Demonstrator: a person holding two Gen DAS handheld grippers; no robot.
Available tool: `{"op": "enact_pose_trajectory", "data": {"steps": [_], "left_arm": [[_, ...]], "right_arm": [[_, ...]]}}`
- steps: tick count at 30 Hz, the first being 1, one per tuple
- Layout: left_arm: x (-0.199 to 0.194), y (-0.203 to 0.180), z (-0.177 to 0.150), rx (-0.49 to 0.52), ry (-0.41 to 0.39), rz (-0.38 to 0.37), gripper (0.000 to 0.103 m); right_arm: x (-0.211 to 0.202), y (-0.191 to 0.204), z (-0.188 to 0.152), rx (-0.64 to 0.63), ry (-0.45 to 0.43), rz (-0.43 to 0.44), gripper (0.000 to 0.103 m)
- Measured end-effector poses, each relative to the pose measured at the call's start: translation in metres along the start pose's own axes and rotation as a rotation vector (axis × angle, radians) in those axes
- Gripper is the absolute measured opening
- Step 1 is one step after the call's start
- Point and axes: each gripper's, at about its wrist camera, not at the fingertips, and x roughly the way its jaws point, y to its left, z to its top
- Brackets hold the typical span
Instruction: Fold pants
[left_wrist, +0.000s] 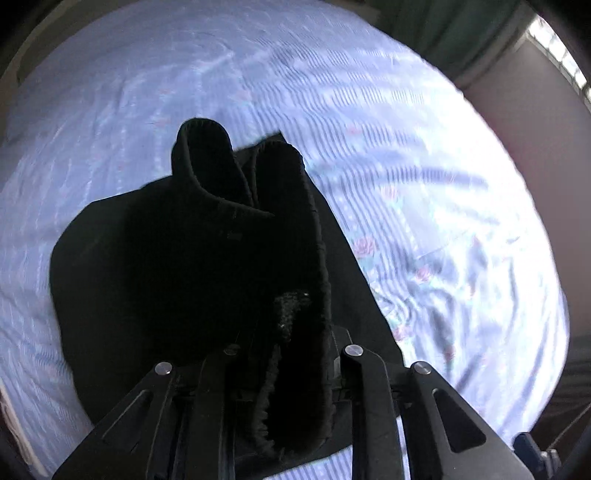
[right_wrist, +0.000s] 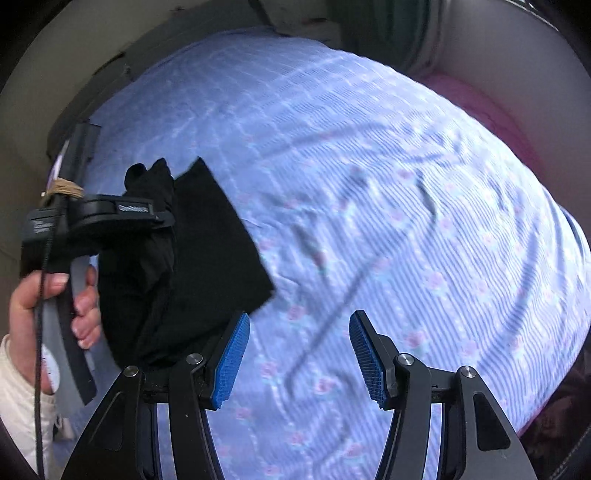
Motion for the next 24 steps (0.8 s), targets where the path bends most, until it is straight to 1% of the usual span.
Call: {"op": "enact_pose_trajectory", "data": {"steps": [1, 3, 5, 7, 8, 9, 10, 12, 14, 16, 17, 18, 19, 21, 24], "left_arm": [[0.006, -0.004, 0.001, 0.004, 0.010, -0.005, 0.035], [0.009, -0.006, 0.003, -0.011, 0.039, -0.052, 0.044], [-0.002, -0.006, 0.004, -0.026, 0.035, -0.112, 0.052], [-0.025, 0.000, 0.002, -0.036, -0.009, -0.190, 0.070], [-0.037, 0.007, -0.002, -0.043, -0.036, -0.219, 0.073], [-0.049, 0.017, -0.008, -0.053, -0.065, -0.226, 0.078], [-0.058, 0.029, -0.017, -0.058, -0.082, -0.202, 0.081], [-0.064, 0.049, -0.034, -0.042, -0.082, -0.138, 0.081], [-0.065, 0.075, -0.056, -0.007, -0.084, -0.028, 0.081], [-0.057, 0.092, -0.075, 0.003, -0.064, 0.059, 0.080], [-0.054, 0.101, -0.086, 0.000, -0.050, 0.087, 0.080], [-0.050, 0.111, -0.094, -0.015, -0.034, 0.100, 0.079], [-0.047, 0.118, -0.101, -0.035, -0.022, 0.096, 0.079], [-0.040, 0.131, -0.111, -0.100, -0.007, 0.069, 0.079], [-0.028, 0.141, -0.118, -0.166, 0.012, 0.036, 0.079]], "right_arm": [[0.002, -0.004, 0.000, 0.009, 0.005, -0.004, 0.058], [0.007, -0.013, 0.000, 0.030, 0.022, -0.008, 0.058], [0.010, -0.017, 0.002, 0.044, 0.024, 0.001, 0.058], [0.010, -0.016, 0.005, 0.034, 0.015, 0.016, 0.058], [0.011, -0.014, 0.007, 0.026, 0.011, 0.019, 0.058], [0.012, -0.009, 0.009, 0.008, 0.006, 0.030, 0.058], [0.013, -0.005, 0.012, -0.005, 0.003, 0.041, 0.058], [0.016, 0.006, 0.017, -0.037, 0.000, 0.069, 0.058], [0.021, 0.022, 0.023, -0.088, -0.004, 0.102, 0.058], [0.027, 0.036, 0.030, -0.137, -0.009, 0.132, 0.058], [0.034, 0.045, 0.036, -0.171, -0.012, 0.159, 0.058], [0.039, 0.054, 0.040, -0.202, -0.014, 0.174, 0.058], [0.045, 0.061, 0.045, -0.229, -0.013, 0.177, 0.058], [0.061, 0.076, 0.057, -0.288, -0.019, 0.187, 0.058], [0.081, 0.090, 0.074, -0.324, -0.007, 0.191, 0.058]]}}
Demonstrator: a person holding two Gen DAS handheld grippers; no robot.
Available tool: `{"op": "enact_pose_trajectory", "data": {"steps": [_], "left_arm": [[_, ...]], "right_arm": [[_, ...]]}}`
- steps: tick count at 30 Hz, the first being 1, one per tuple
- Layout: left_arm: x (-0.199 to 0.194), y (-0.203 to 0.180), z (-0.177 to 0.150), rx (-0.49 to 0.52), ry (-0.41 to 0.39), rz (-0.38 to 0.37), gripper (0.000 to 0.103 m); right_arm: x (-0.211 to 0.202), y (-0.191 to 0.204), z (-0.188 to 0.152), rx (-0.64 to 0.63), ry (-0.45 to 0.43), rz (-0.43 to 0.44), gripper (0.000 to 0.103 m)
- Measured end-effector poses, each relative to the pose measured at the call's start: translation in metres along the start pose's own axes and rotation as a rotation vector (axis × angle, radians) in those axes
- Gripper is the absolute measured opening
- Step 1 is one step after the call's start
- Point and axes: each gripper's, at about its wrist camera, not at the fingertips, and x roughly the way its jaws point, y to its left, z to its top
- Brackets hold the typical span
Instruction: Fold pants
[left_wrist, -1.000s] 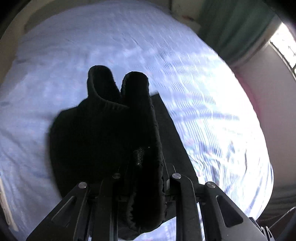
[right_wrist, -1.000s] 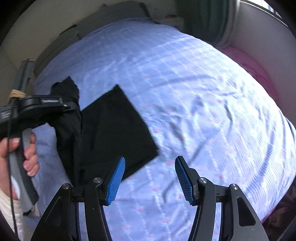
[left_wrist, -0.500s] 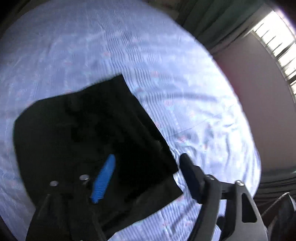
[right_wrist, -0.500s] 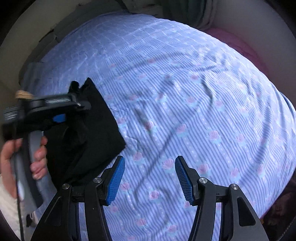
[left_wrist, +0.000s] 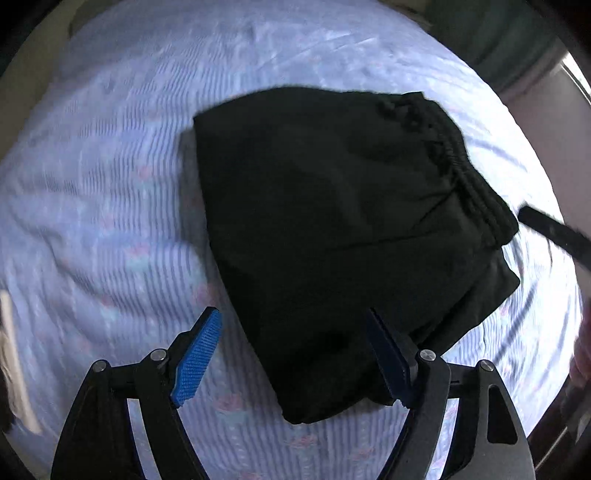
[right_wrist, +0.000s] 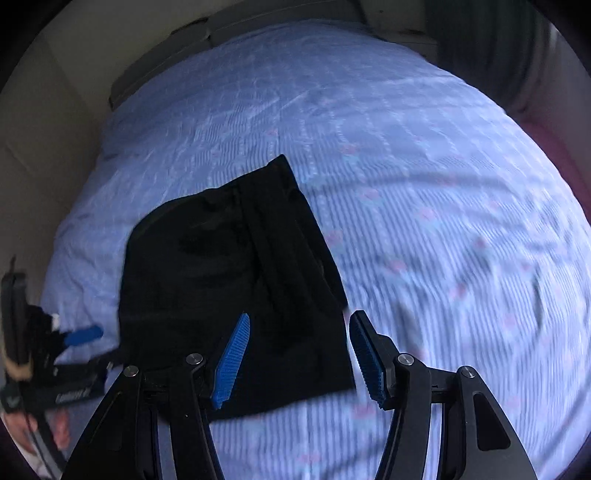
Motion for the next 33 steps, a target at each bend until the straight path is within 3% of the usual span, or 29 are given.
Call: {"op": "enact_pose_trajectory", "data": {"steps": [7, 9, 11, 18, 24, 29, 33], "left_arm": [[0.042, 0.001, -0.013, -0.052, 0.100, -0.046, 0.066], [0.046, -0.002, -0.016, -0.050, 0.117, -0.043, 0.065], [0.045, -0.003, -0.020, -0.030, 0.107, -0.043, 0.065], [0.036, -0.010, -0.038, 0.021, 0.107, -0.009, 0.064], [0.036, -0.026, -0.014, 0.059, 0.103, 0.015, 0.064], [0.021, -0.031, -0.013, 0.071, 0.081, 0.007, 0.064], [0.011, -0.035, -0.012, 0.083, 0.065, 0.012, 0.064]], "right_arm": [[0.045, -0.004, 0.027, 0.022, 0.059, 0.024, 0.049], [0.053, -0.005, 0.025, 0.022, 0.093, 0.037, 0.038], [0.050, -0.004, 0.020, 0.014, 0.124, 0.018, 0.032], [0.023, 0.010, 0.013, -0.029, 0.110, 0.088, 0.015], [0.024, 0.011, 0.019, -0.012, 0.134, 0.105, 0.007], [0.008, -0.002, 0.018, 0.022, 0.097, -0.012, 0.006], [0.023, -0.017, 0.012, 0.068, 0.135, -0.034, 0.006]]}}
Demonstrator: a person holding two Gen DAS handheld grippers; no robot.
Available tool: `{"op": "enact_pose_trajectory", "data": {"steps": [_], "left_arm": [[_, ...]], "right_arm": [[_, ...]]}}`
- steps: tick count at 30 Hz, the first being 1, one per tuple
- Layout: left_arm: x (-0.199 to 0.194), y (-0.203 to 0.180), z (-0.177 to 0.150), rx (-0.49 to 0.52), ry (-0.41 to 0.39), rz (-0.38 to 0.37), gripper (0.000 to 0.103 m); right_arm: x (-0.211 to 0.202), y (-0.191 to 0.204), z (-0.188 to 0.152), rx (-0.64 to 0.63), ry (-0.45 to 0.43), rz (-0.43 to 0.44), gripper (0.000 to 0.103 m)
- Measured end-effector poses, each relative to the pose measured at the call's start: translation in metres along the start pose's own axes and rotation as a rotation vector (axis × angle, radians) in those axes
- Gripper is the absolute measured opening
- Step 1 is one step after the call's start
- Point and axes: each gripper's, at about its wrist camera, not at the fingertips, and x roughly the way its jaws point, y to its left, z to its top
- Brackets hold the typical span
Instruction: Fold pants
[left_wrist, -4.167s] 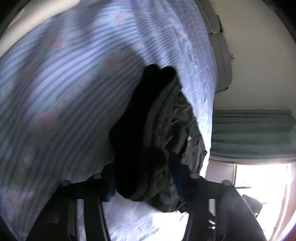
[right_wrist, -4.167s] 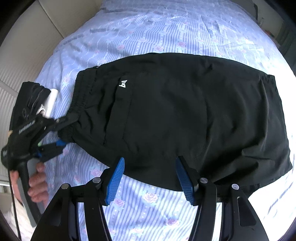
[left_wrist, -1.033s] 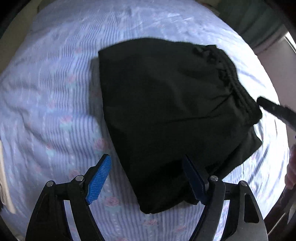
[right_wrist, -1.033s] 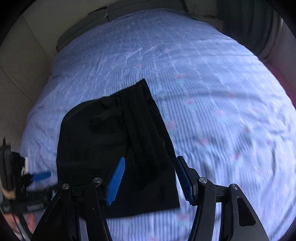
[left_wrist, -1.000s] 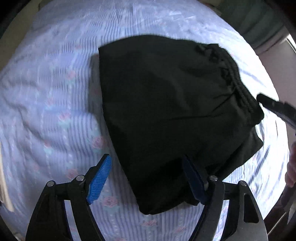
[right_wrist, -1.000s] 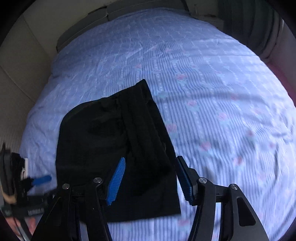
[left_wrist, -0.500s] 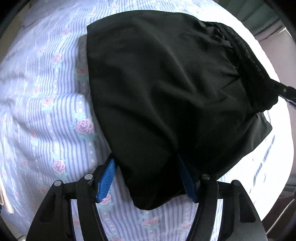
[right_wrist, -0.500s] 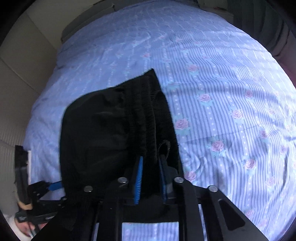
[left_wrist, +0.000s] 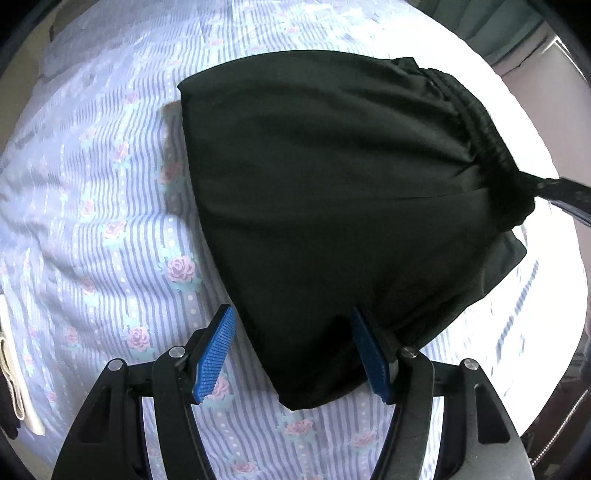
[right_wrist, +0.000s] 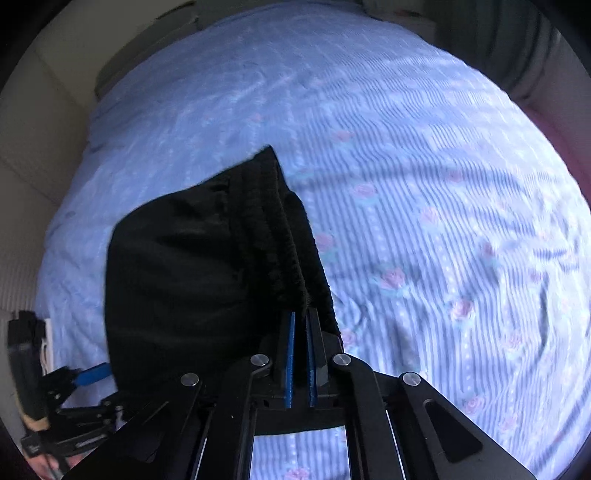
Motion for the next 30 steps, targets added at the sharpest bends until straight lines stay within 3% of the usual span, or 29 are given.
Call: {"op": "enact_pose_trajectory", "data": {"steps": [4, 6, 8, 12, 18, 22, 27, 30], "left_arm": [[-0.014, 0.004, -0.003, 0.010, -0.024, 0.029, 0.066], [-0.029, 0.010, -0.005, 0.008, -0.050, 0.036, 0.068], [-0.042, 0.013, -0.008, -0.003, -0.075, 0.043, 0.071], [-0.075, 0.023, -0.022, -0.021, -0.136, 0.057, 0.078], [-0.120, 0.032, -0.056, -0.017, -0.223, 0.112, 0.082], [-0.143, 0.049, -0.078, -0.023, -0.241, 0.098, 0.082], [-0.180, 0.084, -0.110, -0.080, -0.279, 0.027, 0.090], [-0.195, 0.109, -0.124, -0.090, -0.292, 0.040, 0.097]], "right_arm": [[0.014, -0.004, -0.003, 0.017, 0.022, -0.129, 0.018], [0.009, -0.001, -0.008, 0.012, 0.018, -0.197, 0.044], [-0.009, 0.003, -0.019, 0.001, -0.022, -0.245, 0.062], [-0.049, 0.006, -0.043, 0.025, -0.075, -0.227, 0.076], [-0.096, 0.019, -0.087, 0.126, -0.106, -0.103, 0.080], [-0.120, 0.046, -0.117, 0.154, -0.106, -0.062, 0.080], [-0.159, 0.092, -0.144, 0.149, -0.160, -0.060, 0.081], [-0.180, 0.126, -0.158, 0.119, -0.209, -0.099, 0.083]]}}
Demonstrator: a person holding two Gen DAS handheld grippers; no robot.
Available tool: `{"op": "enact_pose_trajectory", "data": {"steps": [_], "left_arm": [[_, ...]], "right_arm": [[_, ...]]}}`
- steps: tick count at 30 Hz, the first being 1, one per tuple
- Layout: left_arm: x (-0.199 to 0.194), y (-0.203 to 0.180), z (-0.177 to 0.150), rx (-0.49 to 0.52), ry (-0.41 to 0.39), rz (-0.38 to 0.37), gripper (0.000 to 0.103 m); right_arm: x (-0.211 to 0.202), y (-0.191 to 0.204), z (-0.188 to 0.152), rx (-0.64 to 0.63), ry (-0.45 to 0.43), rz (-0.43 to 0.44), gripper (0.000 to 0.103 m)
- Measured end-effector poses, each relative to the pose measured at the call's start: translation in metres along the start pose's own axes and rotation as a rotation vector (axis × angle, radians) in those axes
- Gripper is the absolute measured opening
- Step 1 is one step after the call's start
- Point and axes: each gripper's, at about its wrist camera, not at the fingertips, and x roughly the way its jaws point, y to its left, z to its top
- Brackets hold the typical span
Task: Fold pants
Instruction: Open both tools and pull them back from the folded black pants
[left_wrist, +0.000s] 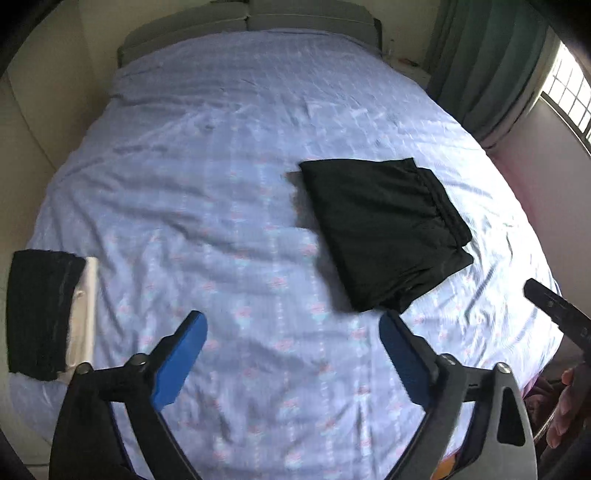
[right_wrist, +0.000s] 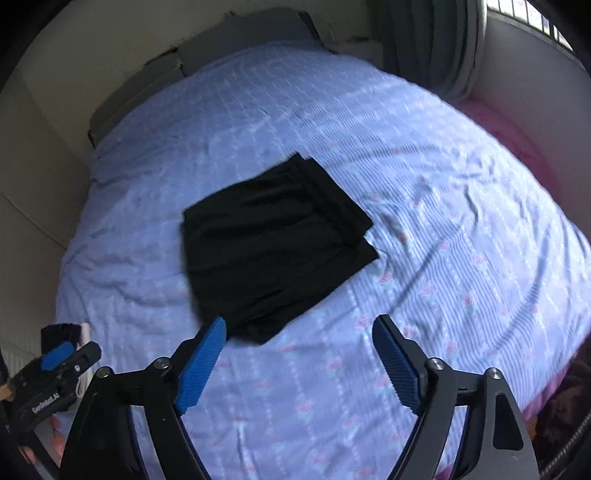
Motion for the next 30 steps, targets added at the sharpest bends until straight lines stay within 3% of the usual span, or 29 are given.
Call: {"op": "enact_pose_trajectory", "data": {"steps": [7, 9, 15, 23, 30], "left_arm": [[-0.037, 0.055, 0.004, 0.148, -0.067, -0.013, 0.099], [-0.051, 0.072, 0.007, 0.196, -0.110, -0.041, 0.103], [-0.060, 0.106, 0.018, 0.322, -0.188, -0.065, 0.103], [-0.016, 0.124, 0.045, 0.397, -0.215, -0.163, 0.103], [0.055, 0.114, 0.066, 0.482, -0.200, -0.166, 0.103]], "right_arm": [[-0.052, 0.070, -0.036, 0.051, -0.107, -0.119, 0.084], [-0.065, 0.091, -0.049, 0.084, -0.139, -0.153, 0.089], [-0.079, 0.133, -0.073, 0.175, -0.182, -0.187, 0.091], [-0.040, 0.160, -0.094, 0.333, -0.251, -0.155, 0.091], [0.025, 0.154, -0.103, 0.527, -0.235, -0.133, 0.091]]}}
